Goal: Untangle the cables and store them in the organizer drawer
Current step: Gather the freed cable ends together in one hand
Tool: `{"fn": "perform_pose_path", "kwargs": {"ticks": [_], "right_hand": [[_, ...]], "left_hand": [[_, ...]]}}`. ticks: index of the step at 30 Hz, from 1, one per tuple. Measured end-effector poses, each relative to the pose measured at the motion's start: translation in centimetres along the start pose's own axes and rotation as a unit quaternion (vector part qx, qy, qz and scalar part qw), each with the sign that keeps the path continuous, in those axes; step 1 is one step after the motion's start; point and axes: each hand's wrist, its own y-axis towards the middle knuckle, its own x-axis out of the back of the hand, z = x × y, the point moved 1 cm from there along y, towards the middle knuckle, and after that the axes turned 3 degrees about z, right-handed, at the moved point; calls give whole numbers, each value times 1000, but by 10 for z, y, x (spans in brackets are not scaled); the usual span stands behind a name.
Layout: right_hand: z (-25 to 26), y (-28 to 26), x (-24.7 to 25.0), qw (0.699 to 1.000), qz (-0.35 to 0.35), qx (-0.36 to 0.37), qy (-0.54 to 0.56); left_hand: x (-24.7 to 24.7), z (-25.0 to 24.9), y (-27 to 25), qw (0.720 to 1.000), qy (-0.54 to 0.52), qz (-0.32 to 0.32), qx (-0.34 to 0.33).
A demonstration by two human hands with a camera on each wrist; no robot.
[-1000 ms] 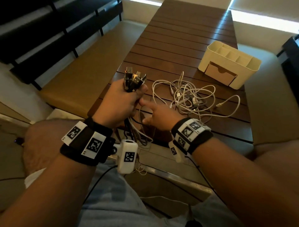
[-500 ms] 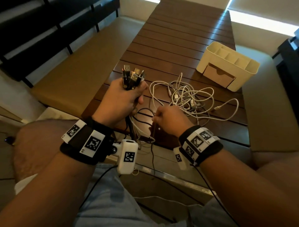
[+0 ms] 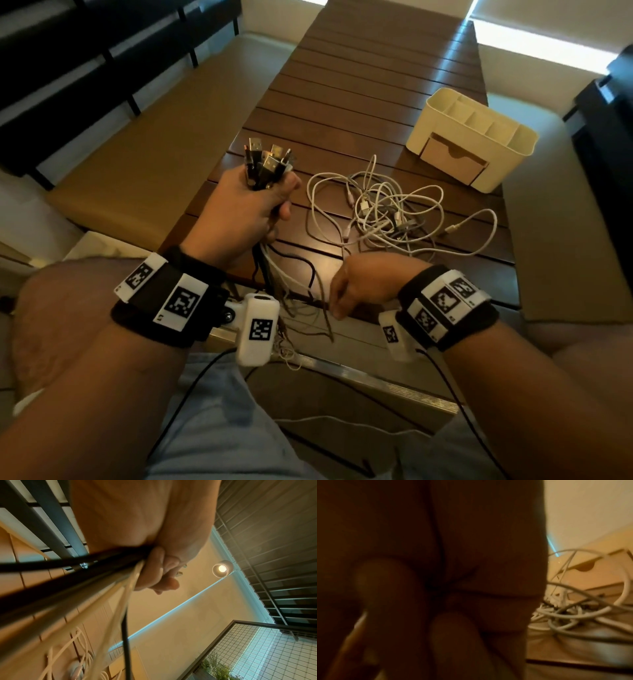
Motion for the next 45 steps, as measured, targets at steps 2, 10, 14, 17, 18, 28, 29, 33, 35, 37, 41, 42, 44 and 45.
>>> {"fn": "perform_pose_path", "kwargs": {"ticks": [2, 10, 14, 17, 18, 28, 29, 33, 35, 37, 41, 42, 44, 45], "right_hand": [[-7, -4, 1, 1000, 1, -4, -2], [-29, -9, 18, 899, -311, -58, 302], [-36, 1, 16, 970, -192, -134, 59], [-29, -14, 35, 967, -226, -94, 76], [-26, -20, 43, 959, -248, -76, 116], [-35, 12, 82, 936, -305, -59, 169], [-40, 16, 82, 937, -303, -84, 154], [-53, 22, 82, 938, -288, -178, 72], [-55, 23, 81, 934, -293, -201, 47], [-59, 24, 78, 928, -310, -199, 51], [-63, 29, 69, 917, -354, -177, 51], [-65, 31, 67, 915, -361, -174, 50], [-66, 35, 64, 919, -352, -177, 26], [-67, 36, 63, 921, -345, -180, 9]], "left_hand": [[-3, 2, 5, 1000, -5, 4, 3], [-21, 35, 17, 996, -69, -48, 33], [-21, 41, 23, 990, -94, -88, 65], [-22, 44, 26, 988, -109, -81, 77], [-22, 45, 27, 987, -112, -73, 83], [-19, 60, 34, 956, -270, 8, 119], [-19, 61, 34, 950, -289, 10, 118], [-19, 62, 33, 942, -315, 27, 114], [-19, 63, 35, 947, -301, 32, 109], [-20, 64, 36, 952, -286, 37, 106], [-23, 63, 36, 955, -276, 43, 98], [-23, 62, 36, 956, -275, 41, 94], [-22, 61, 36, 958, -269, 39, 88], [-21, 61, 36, 959, -266, 40, 87]]}}
